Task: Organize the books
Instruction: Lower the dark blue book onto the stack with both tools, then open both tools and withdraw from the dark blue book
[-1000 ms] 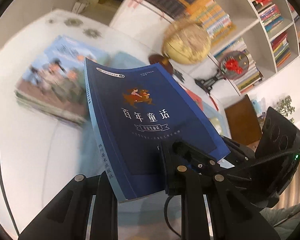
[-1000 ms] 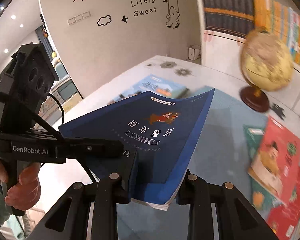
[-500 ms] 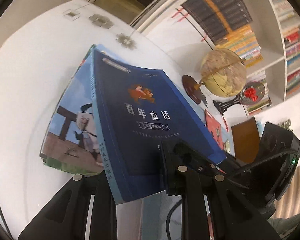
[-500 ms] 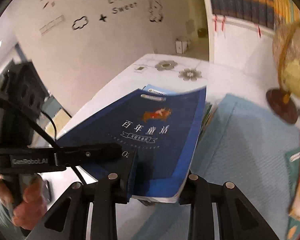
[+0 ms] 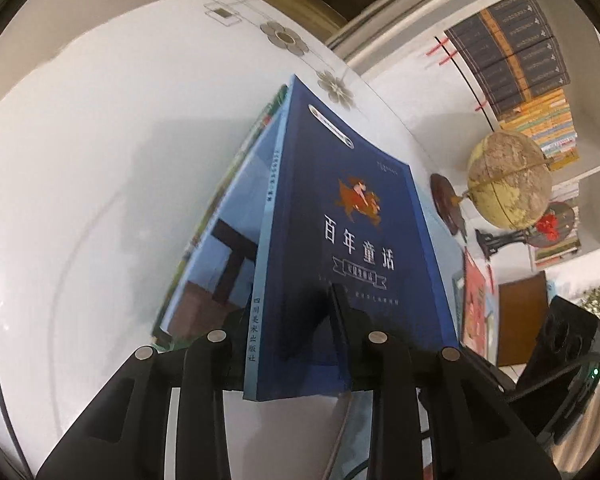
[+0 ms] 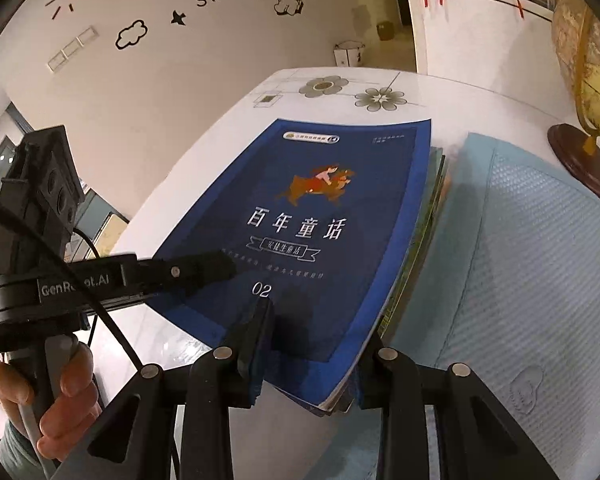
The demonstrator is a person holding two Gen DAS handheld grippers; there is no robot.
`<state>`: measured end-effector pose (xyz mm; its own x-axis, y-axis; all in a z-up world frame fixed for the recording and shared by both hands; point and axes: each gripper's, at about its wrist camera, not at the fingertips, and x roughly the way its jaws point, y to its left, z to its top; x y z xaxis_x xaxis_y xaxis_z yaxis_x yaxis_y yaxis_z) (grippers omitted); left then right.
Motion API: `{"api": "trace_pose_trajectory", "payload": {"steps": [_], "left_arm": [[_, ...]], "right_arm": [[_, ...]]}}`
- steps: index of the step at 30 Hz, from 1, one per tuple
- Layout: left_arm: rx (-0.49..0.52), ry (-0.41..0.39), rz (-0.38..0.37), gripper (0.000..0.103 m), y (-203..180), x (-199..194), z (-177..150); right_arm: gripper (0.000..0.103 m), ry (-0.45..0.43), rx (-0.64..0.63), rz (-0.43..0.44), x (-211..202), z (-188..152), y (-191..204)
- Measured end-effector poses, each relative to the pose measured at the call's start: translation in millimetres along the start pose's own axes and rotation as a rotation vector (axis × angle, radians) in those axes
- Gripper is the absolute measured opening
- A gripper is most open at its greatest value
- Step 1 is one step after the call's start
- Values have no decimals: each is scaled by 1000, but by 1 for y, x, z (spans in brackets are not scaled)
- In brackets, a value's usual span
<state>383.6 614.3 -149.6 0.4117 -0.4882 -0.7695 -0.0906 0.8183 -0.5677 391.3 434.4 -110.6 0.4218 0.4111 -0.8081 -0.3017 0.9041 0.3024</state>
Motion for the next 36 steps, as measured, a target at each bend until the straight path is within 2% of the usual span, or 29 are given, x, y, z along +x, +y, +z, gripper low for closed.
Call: {"api": "trace_pose_trajectory", "payload": {"steps": [2, 5, 7, 9, 11, 13, 17, 21, 27, 29, 33, 36], "left_arm": [[-11, -16, 12, 27, 3, -3, 1], [-84, -74, 34, 27, 14, -12, 1], [-109, -139, 87, 27, 20, -24, -3], [-132, -188, 142, 27, 26, -37, -8], [-148, -187, 149, 27, 31, -42, -13], [-166, -173, 153, 27, 33, -46, -19], [-129, -148, 186, 27, 16, -50, -39], [-68, -83, 183, 27, -16, -31, -61], [-7, -1, 104, 27, -86, 21, -99], [13, 24, 71, 27, -120, 42, -116], [93, 55, 48, 27, -194, 72, -158], [166, 41, 77, 27, -256, 84, -193]], "right_arm": [[31, 7, -3, 10, 1, 0, 2], [34, 29, -25, -3, 5, 0, 7], [44, 64, -46, -14, 7, -1, 8], [53, 115, -81, 11, 13, -5, 10], [59, 132, -163, 16, 11, -11, 18], [59, 148, -229, -4, 5, -23, 22], [59, 142, -250, -10, -17, -61, 5], [59, 179, -169, -15, -44, -110, -34], [59, 228, 91, -18, -111, -183, -117], [59, 209, 125, -36, -132, -191, -140], [59, 102, 127, -85, -193, -204, -199], [59, 49, 146, -47, -234, -218, -252]]}}
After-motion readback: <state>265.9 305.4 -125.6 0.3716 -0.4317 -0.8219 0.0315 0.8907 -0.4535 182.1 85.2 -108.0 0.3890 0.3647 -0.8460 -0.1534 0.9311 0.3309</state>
